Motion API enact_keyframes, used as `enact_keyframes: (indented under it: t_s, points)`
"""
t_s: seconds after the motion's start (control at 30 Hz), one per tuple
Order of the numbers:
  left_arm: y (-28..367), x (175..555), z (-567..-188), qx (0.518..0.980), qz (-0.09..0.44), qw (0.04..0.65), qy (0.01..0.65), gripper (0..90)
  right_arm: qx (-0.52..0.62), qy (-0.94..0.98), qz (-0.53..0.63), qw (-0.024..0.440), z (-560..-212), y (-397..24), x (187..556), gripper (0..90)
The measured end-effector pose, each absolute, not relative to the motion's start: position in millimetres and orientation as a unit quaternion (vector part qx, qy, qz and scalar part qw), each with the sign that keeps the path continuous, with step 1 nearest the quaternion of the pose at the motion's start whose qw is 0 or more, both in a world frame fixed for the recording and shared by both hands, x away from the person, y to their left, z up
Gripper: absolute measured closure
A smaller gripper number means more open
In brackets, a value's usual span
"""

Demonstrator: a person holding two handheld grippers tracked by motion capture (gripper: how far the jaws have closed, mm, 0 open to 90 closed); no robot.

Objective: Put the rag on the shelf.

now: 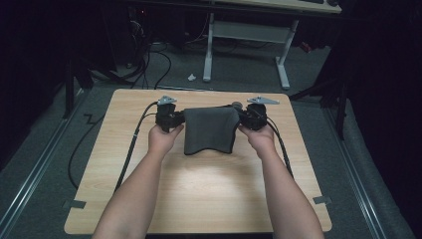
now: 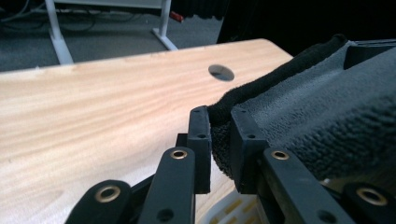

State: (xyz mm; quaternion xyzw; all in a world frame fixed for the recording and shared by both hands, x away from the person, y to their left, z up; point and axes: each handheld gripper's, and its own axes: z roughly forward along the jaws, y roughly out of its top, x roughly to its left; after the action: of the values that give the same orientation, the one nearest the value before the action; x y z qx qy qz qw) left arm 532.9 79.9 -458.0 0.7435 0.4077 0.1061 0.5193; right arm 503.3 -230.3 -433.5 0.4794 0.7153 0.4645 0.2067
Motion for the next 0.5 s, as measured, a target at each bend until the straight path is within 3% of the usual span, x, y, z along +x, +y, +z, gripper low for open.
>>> enact_keyframes:
  t_s: [0.3,0.37,0.4,0.5]
  points:
    - [81,531,-475,0.746,0.089,0.513,0.416,79.2,0.491,0.715,0.462,0.185,-455,-233,504,79.3]
    - [83,531,-475,0.742,0.089,0.508,0.429,74.2,0.494,0.713,0.461,0.186,-454,-233,504,74.1]
    - [85,530,-476,0.744,0.096,0.499,0.433,71.9,0.496,0.712,0.455,0.199,-451,-236,504,67.1]
    - [87,530,-475,0.749,0.101,0.492,0.433,71.8,0.493,0.713,0.455,0.204,-447,-239,502,62.6]
